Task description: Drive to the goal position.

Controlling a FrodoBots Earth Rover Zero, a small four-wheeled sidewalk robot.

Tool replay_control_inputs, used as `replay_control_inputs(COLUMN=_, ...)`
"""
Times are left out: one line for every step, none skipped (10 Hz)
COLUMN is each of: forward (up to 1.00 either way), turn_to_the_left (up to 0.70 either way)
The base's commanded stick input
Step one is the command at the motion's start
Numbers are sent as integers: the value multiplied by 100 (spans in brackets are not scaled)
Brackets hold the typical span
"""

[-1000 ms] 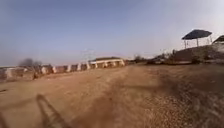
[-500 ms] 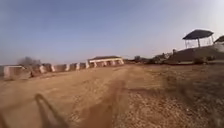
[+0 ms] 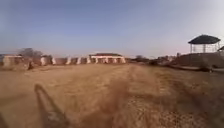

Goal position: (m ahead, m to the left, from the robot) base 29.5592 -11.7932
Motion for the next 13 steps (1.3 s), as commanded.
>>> replay_control_inputs(forward=70, turn_to_the_left=0)
replay_control_inputs(forward=70, turn_to_the_left=0)
replay_control_inputs(forward=70, turn_to_the_left=0)
replay_control_inputs(forward=70, turn_to_the_left=0)
replay_control_inputs(forward=70, turn_to_the_left=0)
replay_control_inputs(forward=70, turn_to_the_left=0)
replay_control_inputs(forward=70, turn_to_the_left=0)
replay_control_inputs(forward=70, turn_to_the_left=0)
replay_control_inputs(forward=70, turn_to_the_left=0)
replay_control_inputs(forward=70, turn_to_the_left=0)
replay_control_inputs(forward=70, turn_to_the_left=0)
replay_control_inputs(forward=70, turn_to_the_left=-11)
replay_control_inputs(forward=70, turn_to_the_left=-29)
